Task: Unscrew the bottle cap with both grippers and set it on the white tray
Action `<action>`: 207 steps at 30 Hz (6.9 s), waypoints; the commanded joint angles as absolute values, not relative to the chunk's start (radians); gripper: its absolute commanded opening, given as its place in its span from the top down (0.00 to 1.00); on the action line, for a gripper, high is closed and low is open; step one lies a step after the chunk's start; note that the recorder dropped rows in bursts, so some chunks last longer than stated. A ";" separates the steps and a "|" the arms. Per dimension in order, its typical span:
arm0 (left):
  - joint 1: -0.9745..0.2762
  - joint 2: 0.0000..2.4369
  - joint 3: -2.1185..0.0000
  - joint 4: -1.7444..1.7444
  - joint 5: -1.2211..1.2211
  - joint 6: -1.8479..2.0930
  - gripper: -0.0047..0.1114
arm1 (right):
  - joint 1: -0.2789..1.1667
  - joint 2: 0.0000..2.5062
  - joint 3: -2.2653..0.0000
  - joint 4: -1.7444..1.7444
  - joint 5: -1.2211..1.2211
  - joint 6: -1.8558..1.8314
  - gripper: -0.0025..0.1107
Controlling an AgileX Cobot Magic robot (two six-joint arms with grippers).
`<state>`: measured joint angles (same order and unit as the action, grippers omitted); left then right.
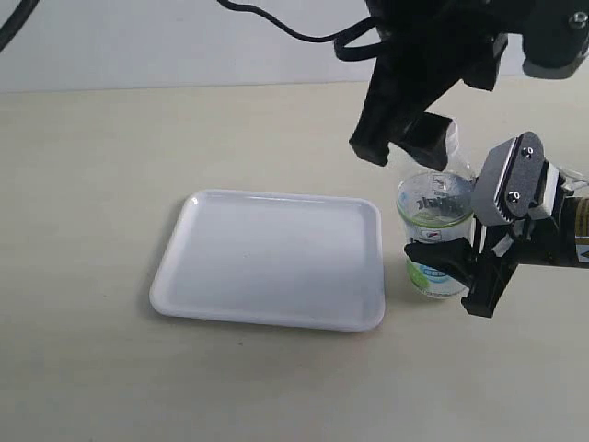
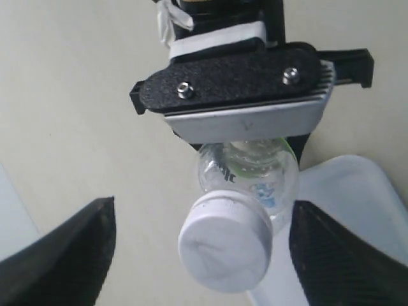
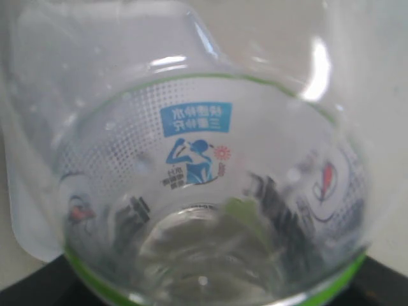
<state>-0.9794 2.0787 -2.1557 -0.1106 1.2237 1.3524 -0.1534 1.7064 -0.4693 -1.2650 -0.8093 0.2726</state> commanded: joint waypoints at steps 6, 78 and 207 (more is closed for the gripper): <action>-0.977 2.070 -2.117 -0.092 1.221 1.643 0.38 | -0.152 1.711 -0.466 -1.281 -0.798 0.266 0.98; -0.977 2.071 -2.117 -0.055 1.221 1.615 0.58 | -0.152 1.711 -0.466 -1.301 -0.794 0.264 0.98; -0.687 1.903 -0.974 -0.117 0.177 0.182 0.96 | -0.152 1.711 -0.466 -0.998 -0.728 0.550 0.98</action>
<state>-0.6911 1.8778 -0.9789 -0.1124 0.2024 0.1764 -0.1530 1.7104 -0.4661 -0.9971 -0.7265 0.5416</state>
